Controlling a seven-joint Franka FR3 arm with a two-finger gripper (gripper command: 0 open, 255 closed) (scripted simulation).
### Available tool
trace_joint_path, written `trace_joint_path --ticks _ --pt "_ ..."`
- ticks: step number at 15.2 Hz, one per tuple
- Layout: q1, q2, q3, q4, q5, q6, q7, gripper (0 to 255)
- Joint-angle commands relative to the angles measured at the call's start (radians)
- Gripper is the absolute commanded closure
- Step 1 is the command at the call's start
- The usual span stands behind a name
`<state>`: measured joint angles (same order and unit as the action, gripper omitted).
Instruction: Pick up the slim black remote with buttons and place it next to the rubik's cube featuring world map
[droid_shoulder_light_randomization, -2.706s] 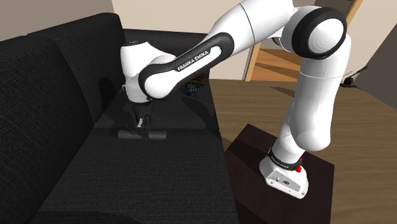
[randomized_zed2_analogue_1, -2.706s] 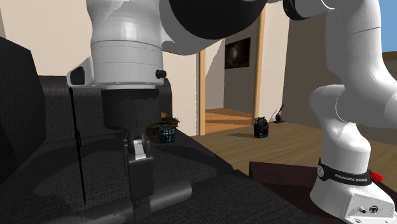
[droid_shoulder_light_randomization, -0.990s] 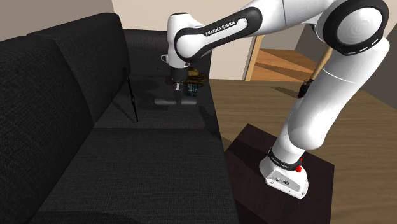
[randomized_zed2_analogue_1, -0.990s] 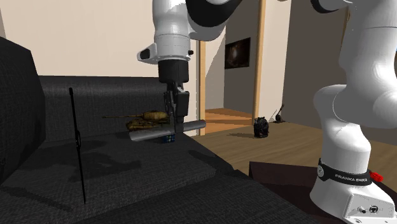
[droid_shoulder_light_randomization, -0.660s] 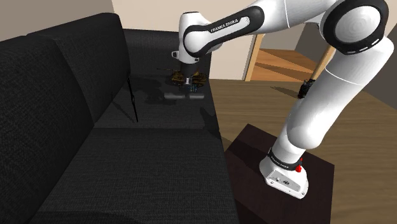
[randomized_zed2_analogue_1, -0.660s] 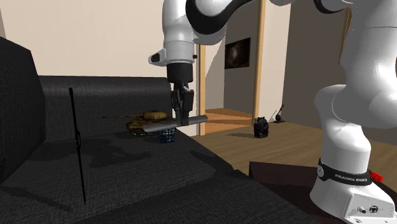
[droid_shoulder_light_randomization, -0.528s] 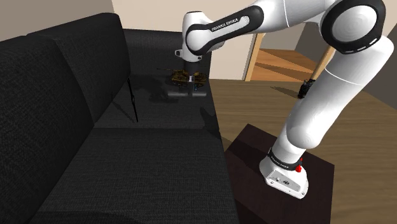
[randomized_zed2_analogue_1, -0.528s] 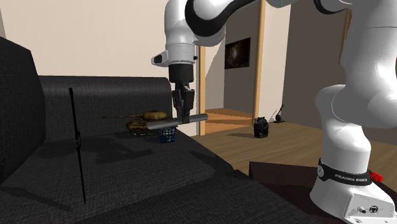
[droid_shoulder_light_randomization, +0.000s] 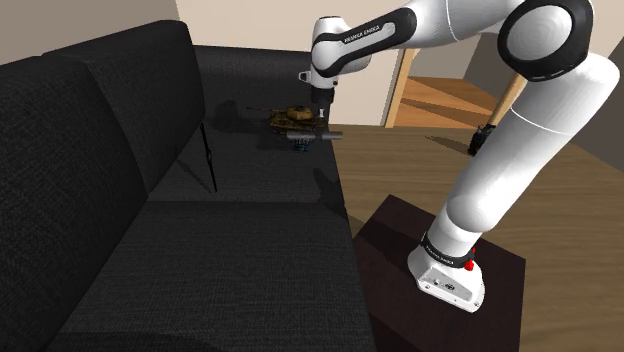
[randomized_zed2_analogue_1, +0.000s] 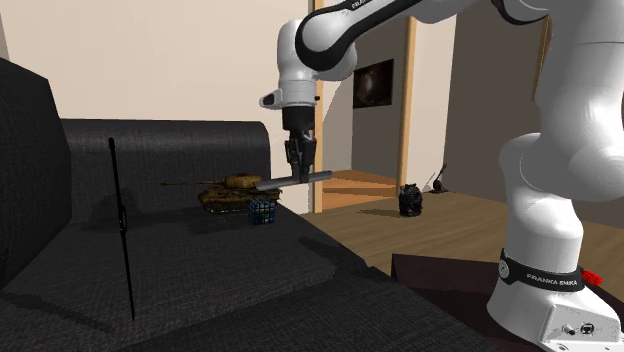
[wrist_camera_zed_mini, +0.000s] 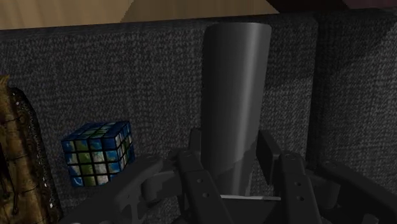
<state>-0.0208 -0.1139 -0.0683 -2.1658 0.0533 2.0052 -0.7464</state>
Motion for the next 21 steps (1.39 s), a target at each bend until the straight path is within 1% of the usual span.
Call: trace_joint_path --ticks 1,2,21 --pt "-0.021 0.017 -0.026 0.017 -0.004 -0.003 -0.046 255" --pt "-0.027 0.020 -0.033 0.022 -0.005 -0.004 -0.058 255" --pt "-0.026 0.141 -0.033 -0.111 0.019 0.248 -0.085 255"
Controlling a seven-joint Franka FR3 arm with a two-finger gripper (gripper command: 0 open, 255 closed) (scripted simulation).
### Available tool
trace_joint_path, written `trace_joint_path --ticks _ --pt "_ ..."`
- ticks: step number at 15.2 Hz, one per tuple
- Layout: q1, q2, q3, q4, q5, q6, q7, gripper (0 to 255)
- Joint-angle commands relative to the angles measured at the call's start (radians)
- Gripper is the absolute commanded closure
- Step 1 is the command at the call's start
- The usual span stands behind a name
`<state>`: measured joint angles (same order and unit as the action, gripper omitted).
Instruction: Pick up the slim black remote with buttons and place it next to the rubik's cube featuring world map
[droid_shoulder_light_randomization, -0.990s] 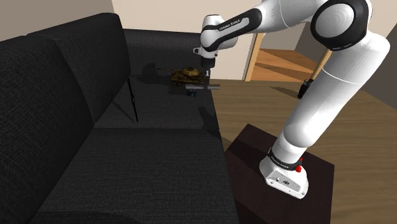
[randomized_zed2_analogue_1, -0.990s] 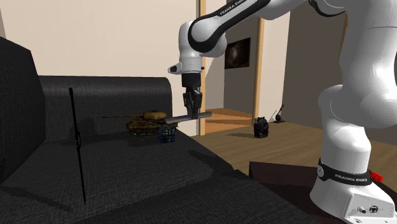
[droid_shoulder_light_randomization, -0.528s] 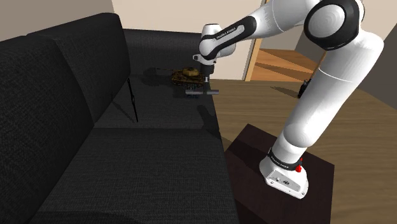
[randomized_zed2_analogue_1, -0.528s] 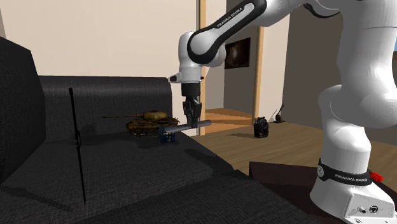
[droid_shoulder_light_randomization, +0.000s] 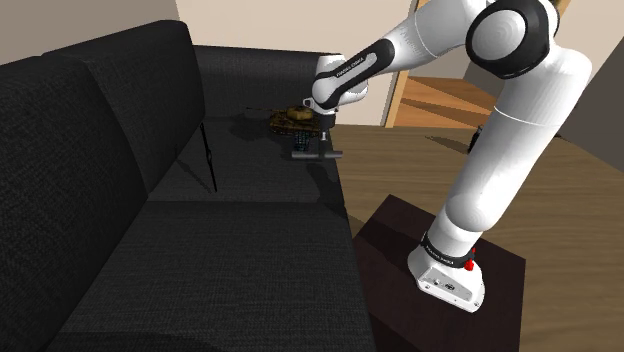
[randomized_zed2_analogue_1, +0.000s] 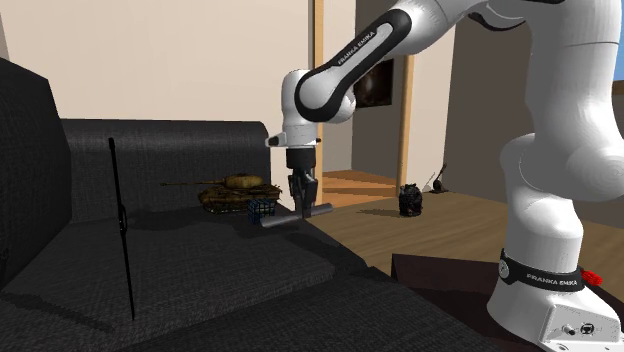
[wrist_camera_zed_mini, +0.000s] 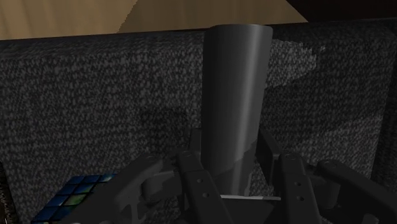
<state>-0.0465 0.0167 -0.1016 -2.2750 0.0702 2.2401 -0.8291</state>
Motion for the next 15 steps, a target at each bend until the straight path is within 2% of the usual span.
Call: trace_joint_path --ticks 1,8,9,14,15 --pt "0.000 0.021 0.000 -0.008 0.004 0.029 -0.004 255" --pt "0.000 0.021 0.000 -0.008 0.004 0.029 -0.004 255" --pt "0.000 0.021 0.000 -0.008 0.004 0.029 -0.004 0" --pt "0.000 0.021 0.000 -0.008 0.004 0.029 -0.004 0" --pt "-0.001 0.002 -0.001 0.007 0.000 -0.004 -0.001 0"
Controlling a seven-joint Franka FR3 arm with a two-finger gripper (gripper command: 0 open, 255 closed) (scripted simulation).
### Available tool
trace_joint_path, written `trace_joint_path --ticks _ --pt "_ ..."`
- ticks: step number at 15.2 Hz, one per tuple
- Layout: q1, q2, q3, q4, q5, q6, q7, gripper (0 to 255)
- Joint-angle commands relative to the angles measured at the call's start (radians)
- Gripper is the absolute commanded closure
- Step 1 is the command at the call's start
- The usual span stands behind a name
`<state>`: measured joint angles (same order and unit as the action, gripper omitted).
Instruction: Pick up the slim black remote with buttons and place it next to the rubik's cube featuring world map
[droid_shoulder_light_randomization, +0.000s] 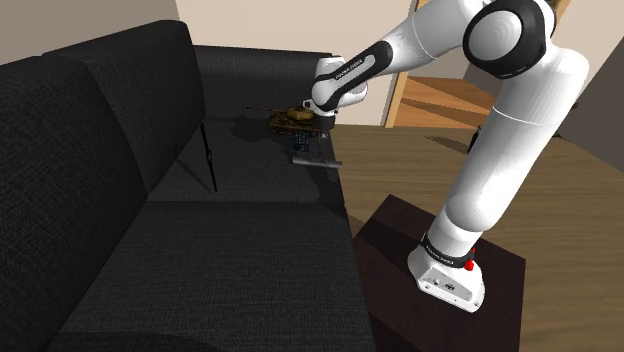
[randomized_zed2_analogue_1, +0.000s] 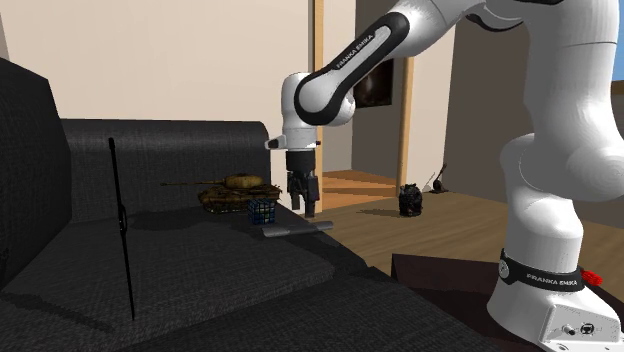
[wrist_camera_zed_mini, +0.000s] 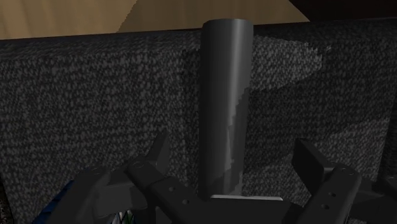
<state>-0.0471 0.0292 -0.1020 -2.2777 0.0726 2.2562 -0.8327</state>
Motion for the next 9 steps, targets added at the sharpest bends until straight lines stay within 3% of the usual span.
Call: trace_joint_path --ticks 1,3,9 --pt "-0.001 -0.028 -0.001 0.026 -0.007 -0.054 0.005 0" --pt "-0.002 -0.057 -0.003 0.058 -0.013 -0.114 0.009 0" --pt "-0.002 -0.057 -0.002 0.058 -0.013 -0.114 0.009 0"
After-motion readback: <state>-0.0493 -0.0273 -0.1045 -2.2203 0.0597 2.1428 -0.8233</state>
